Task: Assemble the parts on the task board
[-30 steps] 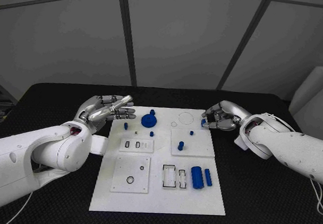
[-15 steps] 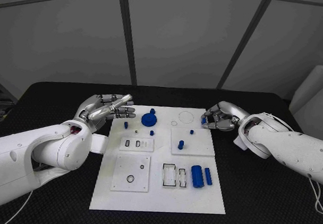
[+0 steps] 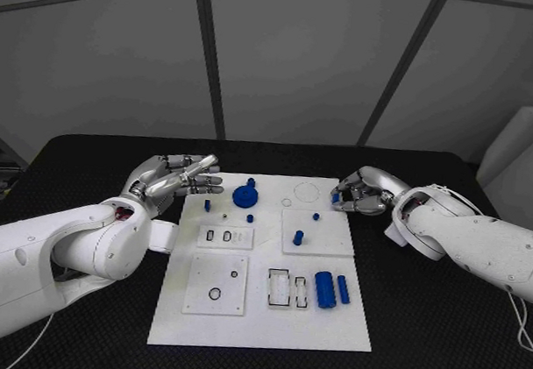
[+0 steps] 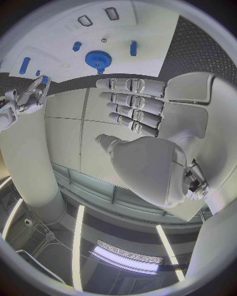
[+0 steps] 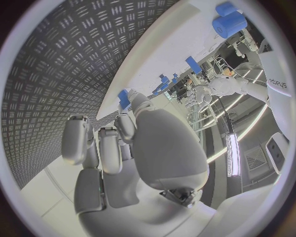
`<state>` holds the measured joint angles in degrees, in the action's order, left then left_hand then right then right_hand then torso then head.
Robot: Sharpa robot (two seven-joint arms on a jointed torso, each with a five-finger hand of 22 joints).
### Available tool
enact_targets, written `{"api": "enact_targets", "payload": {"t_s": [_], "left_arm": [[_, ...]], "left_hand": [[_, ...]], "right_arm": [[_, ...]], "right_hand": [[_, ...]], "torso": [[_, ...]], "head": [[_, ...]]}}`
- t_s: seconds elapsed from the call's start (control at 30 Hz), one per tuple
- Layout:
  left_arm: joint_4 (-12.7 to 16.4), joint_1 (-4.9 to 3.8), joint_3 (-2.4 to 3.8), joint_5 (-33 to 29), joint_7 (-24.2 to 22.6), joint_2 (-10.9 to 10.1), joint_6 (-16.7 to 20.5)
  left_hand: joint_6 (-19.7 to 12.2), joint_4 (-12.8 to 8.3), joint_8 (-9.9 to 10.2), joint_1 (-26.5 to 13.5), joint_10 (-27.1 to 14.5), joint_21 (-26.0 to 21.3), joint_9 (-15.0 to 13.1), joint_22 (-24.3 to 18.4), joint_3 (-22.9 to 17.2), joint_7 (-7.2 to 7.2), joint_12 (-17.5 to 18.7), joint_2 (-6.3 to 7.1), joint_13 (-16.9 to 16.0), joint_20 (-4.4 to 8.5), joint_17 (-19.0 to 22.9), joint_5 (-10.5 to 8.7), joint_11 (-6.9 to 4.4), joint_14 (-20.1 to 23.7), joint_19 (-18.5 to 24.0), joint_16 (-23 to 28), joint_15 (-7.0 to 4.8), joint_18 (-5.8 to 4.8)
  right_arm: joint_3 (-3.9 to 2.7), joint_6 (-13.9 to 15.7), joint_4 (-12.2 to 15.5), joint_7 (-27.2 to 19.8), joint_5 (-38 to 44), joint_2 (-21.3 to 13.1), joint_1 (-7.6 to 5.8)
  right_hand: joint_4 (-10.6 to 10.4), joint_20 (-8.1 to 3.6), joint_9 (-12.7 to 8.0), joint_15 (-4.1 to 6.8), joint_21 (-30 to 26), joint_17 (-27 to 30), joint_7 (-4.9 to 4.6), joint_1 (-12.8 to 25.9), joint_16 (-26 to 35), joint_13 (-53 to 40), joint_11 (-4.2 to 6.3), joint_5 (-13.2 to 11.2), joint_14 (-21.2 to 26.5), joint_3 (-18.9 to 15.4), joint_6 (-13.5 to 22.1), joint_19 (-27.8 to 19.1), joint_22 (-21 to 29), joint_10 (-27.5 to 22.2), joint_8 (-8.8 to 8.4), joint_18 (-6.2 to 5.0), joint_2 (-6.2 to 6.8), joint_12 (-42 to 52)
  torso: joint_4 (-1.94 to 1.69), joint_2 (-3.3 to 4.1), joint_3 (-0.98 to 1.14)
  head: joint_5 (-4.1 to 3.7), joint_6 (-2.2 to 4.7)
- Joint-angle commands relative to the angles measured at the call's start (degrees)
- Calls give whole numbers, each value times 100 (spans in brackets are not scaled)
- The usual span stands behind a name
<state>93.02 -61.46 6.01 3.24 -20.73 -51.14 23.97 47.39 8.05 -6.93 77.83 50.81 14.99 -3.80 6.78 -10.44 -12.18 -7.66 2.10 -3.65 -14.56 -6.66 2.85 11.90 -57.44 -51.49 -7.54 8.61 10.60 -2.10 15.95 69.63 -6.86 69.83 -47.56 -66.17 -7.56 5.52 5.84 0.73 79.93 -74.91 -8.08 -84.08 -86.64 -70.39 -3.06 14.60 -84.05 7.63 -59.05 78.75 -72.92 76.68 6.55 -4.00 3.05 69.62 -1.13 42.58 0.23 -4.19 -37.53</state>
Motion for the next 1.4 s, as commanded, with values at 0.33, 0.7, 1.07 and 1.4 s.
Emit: {"api": "enact_targets", "payload": {"t_s": [0.33, 0.7, 1.07, 1.4], "left_arm": [[5, -7, 4, 42, 10, -15, -48], [-7, -8, 4, 42, 15, -39, -49], [-114, -11, 5, 42, 8, -18, -60], [-174, -12, 5, 42, 2, -4, -60]], "left_hand": [[22, -31, 3, -15, 11, -19, -7, -10, -13, -246, -29, 2, -5, -16, -10, -3, -12, -27, -3, 30, 28, -28], [21, -35, 3, -12, 10, -19, -6, -11, -18, -246, -29, -1, -4, -16, -11, -3, -12, -27, -3, 33, 29, -28], [19, -41, 5, -10, 7, -20, -5, -12, -22, -246, -28, -2, -3, -16, -11, -3, -12, -27, -3, 35, 29, -28], [19, -41, 5, -10, 7, -20, -5, -12, -22, -246, -28, -2, -3, -16, -11, -3, -12, -27, -3, 35, 29, -28]], "right_arm": [[-3, 708, 68, 277, 89, -2, -7], [-14, 1079, 963, 923, 266, -266, -16], [-25, 1029, 1930, 1447, 434, 156, -23], [-16, 650, 2013, 1785, 645, 811, -13]], "right_hand": [[74, -74, 52, 103, 44, -947, 114, -145, -25, -45, 96, -55, -472, 284, -252, 55, -33, 69, 125, 36, -257, 43], [169, -90, 45, 103, 28, -927, 98, -211, -11, 19, 87, -139, -466, 512, -224, 34, -10, 13, 106, 32, -285, -47], [165, -83, 43, 93, 19, -930, 85, -125, -9, 59, 74, -181, -466, 588, -219, 24, -1, -15, 101, 30, -226, -101], [156, -80, 44, 93, 16, -932, 89, -69, -10, 57, 76, -266, -467, 632, -222, 21, 1, -8, 104, 29, -209, -101]], "torso": [[0, -4, 2], [10, -17, -11], [-28, -16, -3], [-6, -4, -12]], "head": [[34, -17], [55, -1], [179, -40], [258, -71]]}}
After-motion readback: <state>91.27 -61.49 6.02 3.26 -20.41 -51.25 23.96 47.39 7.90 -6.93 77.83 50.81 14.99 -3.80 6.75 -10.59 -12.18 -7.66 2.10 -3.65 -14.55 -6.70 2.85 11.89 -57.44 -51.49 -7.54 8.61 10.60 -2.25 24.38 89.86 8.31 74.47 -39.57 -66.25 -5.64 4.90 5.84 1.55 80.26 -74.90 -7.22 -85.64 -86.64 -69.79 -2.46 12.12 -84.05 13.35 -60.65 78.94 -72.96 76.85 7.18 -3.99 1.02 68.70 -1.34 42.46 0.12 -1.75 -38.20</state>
